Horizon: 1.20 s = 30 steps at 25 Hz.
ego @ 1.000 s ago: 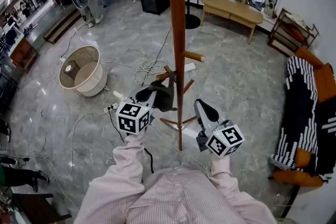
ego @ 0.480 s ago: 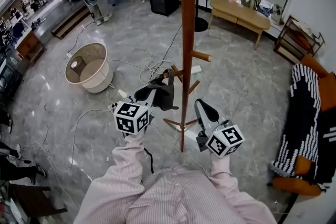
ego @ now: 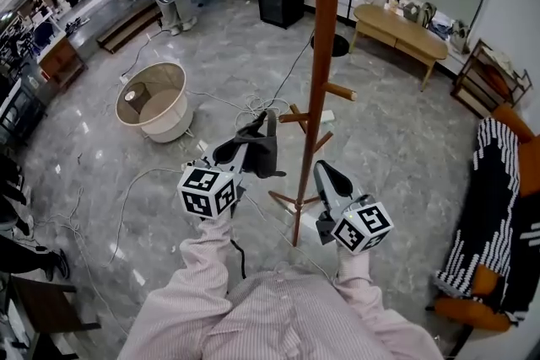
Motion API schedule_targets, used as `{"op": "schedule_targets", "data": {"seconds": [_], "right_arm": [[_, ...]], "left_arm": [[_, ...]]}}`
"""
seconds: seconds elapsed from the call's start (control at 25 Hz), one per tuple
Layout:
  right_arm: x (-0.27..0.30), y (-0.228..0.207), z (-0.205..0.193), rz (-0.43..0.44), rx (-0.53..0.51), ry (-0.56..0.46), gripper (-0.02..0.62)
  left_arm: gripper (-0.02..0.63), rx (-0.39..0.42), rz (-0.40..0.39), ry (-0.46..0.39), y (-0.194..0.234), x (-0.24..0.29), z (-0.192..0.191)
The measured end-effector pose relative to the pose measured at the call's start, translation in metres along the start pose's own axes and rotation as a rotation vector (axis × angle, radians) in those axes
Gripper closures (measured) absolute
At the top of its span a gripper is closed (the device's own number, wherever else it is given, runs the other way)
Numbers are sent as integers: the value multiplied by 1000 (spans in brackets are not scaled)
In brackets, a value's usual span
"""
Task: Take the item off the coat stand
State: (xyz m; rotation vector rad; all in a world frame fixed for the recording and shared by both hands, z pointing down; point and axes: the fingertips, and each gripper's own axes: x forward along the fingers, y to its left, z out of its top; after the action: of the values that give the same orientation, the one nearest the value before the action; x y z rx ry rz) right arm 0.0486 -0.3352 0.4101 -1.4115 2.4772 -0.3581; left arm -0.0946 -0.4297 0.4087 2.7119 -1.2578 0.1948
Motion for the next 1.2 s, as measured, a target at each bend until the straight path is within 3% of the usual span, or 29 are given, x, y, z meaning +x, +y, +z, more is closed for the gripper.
{"op": "schedule_targets", "data": {"seconds": [0.64, 1.2], "right_arm": [[6, 3, 8, 30, -34, 10, 591], [-7, -9, 10, -11, -73, 15, 591]], "left_arm": [[586, -75, 114, -94, 11, -54, -3], [586, -105, 128, -99, -15, -81, -29]]}}
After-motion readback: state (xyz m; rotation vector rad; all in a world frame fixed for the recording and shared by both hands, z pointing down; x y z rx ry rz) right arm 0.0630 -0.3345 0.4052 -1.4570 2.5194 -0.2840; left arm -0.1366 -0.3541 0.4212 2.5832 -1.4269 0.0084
